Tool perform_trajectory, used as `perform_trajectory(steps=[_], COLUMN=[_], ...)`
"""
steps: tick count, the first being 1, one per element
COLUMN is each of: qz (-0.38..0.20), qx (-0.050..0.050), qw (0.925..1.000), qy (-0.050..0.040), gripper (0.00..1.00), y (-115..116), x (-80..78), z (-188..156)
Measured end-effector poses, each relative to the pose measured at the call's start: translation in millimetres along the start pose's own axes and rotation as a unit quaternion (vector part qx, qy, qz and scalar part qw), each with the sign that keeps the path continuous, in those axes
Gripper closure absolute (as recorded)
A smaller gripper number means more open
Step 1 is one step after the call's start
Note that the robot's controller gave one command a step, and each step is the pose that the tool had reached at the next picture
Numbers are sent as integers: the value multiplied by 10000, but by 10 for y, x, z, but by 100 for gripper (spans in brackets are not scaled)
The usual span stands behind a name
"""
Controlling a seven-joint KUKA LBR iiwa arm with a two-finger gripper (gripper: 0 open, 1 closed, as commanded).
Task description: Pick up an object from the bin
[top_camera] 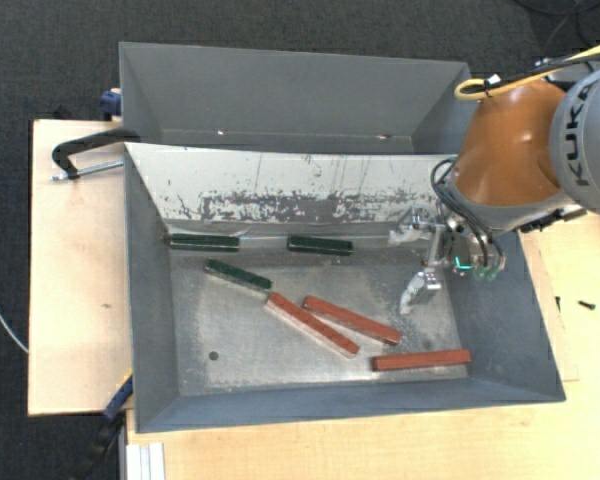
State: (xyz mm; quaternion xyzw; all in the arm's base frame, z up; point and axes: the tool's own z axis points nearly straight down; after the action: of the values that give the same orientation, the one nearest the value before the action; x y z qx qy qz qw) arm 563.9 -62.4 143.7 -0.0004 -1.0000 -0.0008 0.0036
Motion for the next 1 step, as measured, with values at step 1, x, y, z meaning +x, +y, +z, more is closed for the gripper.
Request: perform_trajectory(steps=[1], qz=[-6], qx=[5], qw=[10000], qy=[-42], gripper=[0], y=[1], x=[-17], z=[-49])
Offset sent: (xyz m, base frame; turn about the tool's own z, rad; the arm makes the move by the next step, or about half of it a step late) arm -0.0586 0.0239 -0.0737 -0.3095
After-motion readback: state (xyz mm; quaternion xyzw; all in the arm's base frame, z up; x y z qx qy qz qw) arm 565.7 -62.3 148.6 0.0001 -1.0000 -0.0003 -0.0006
